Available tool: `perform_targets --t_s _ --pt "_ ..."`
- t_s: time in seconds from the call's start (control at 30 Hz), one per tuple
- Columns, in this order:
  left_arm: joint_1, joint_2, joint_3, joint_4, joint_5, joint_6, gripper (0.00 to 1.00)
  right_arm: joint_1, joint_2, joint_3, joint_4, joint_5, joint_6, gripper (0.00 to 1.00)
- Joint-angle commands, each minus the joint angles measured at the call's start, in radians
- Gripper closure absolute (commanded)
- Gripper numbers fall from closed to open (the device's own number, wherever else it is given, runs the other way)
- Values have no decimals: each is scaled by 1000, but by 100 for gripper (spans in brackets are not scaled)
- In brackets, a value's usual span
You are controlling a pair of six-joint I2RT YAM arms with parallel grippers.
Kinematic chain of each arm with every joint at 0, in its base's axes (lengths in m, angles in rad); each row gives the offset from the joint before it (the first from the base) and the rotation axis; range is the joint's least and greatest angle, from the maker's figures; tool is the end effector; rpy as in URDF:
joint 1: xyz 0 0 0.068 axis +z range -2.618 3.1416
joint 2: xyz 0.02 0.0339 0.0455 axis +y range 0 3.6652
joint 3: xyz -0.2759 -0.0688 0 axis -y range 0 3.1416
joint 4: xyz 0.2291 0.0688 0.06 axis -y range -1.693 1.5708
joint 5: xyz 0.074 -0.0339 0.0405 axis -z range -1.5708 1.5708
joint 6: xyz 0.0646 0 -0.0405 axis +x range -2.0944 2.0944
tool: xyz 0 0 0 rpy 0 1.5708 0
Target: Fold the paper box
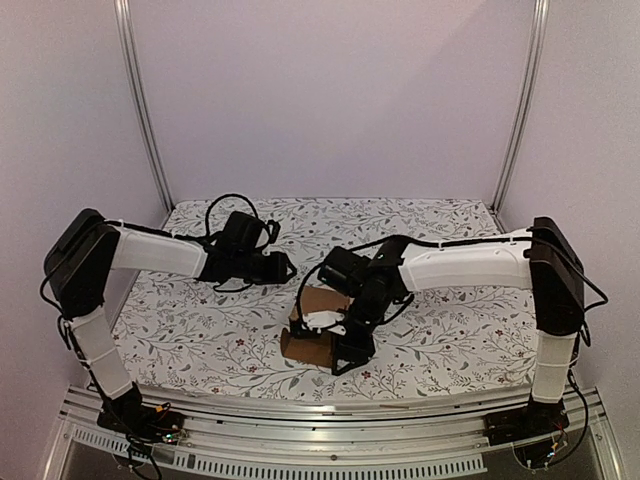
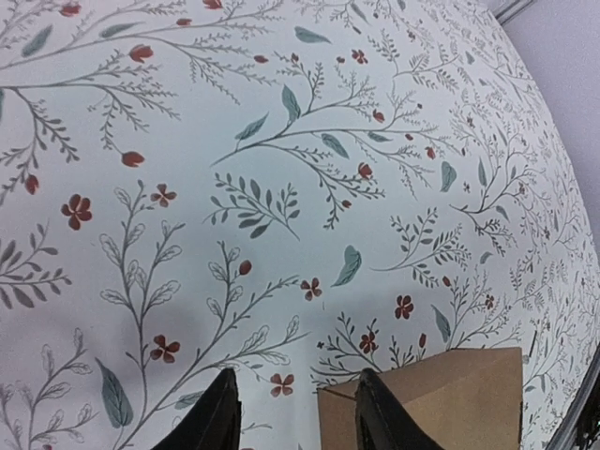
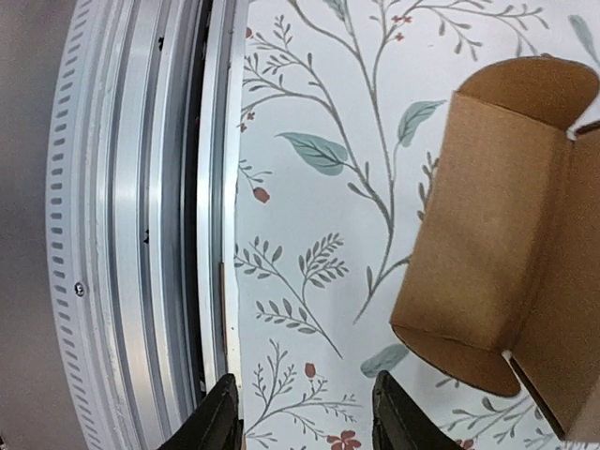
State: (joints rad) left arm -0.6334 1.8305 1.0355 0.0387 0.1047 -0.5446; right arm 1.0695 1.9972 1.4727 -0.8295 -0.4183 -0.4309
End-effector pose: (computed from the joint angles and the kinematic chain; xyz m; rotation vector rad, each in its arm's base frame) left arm 0.3141 -0.2390 0.1637 0.1628 2.4265 -0.6886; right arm 0.1649 0.3556 0.1720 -2.0874 2.1385 0.7041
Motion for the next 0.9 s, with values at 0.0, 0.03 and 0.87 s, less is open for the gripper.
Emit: perform_targets --t_s 0.0,0.03,0.87 --pt "-12 -191 -98 39 -12 13 57 -154 -158 73 -69 -19 -12 49" --pt "-30 -245 -150 53 -44 -7 56 -194 -164 102 -72 -15 -18 44" --pt "-451 -393 -608 264 -414 -177 62 -413 204 376 -89 -139 10 33"
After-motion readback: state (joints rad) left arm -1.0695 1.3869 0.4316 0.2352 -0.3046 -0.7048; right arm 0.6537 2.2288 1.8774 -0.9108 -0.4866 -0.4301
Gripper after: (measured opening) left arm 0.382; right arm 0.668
